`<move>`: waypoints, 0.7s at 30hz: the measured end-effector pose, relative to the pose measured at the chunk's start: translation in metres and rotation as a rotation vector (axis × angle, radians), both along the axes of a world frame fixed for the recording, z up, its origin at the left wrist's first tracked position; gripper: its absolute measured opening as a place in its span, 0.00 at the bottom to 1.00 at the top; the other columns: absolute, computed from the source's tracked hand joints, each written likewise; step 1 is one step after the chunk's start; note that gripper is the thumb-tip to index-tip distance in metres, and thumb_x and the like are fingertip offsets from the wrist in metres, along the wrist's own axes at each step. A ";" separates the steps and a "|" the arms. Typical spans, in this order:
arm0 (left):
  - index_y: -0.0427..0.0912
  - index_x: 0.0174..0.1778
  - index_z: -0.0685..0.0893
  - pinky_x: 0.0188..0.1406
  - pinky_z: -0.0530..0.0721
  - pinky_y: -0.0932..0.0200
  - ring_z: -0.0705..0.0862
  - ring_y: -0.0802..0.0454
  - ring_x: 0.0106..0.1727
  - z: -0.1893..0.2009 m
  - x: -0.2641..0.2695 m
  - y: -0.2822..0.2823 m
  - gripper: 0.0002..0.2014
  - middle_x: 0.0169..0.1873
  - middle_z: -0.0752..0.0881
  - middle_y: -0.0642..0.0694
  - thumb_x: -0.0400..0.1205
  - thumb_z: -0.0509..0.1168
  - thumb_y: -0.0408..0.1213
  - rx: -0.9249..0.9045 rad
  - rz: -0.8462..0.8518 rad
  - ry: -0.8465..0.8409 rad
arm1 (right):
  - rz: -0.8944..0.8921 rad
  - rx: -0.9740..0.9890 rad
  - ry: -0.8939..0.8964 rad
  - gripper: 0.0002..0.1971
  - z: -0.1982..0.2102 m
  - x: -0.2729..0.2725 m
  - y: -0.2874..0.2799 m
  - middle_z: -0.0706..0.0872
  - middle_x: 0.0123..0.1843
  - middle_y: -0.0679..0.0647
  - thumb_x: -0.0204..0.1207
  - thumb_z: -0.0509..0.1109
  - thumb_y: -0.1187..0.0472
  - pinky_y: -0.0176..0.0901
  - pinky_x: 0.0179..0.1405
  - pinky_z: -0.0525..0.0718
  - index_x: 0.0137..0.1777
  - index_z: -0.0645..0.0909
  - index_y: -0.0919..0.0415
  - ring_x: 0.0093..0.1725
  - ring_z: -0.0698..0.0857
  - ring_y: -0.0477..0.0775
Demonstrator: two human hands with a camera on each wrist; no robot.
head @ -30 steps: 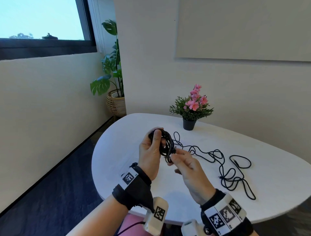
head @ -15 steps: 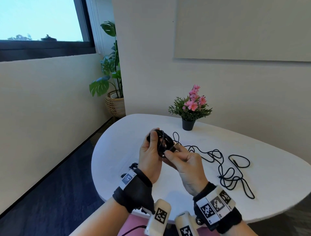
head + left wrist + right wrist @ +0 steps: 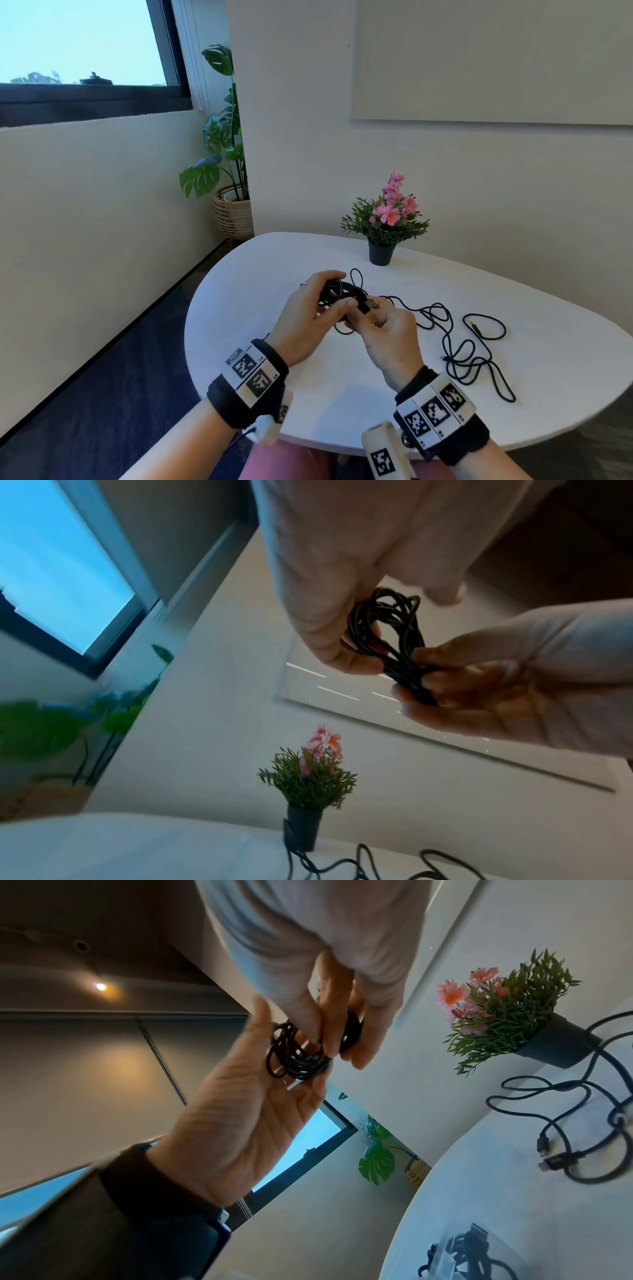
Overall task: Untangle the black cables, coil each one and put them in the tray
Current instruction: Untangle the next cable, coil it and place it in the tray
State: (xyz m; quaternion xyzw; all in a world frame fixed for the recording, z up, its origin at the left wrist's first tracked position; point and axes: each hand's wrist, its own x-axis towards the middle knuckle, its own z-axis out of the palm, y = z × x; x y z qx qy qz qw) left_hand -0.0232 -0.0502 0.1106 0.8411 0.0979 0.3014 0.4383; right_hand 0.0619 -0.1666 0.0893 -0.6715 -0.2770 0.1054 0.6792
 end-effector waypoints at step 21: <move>0.42 0.48 0.78 0.37 0.82 0.60 0.81 0.57 0.36 0.000 0.018 -0.013 0.09 0.29 0.80 0.53 0.88 0.53 0.34 -0.664 0.069 -0.386 | 0.040 0.296 0.430 0.11 0.010 -0.021 0.018 0.87 0.42 0.53 0.85 0.59 0.64 0.44 0.37 0.82 0.49 0.83 0.63 0.36 0.84 0.45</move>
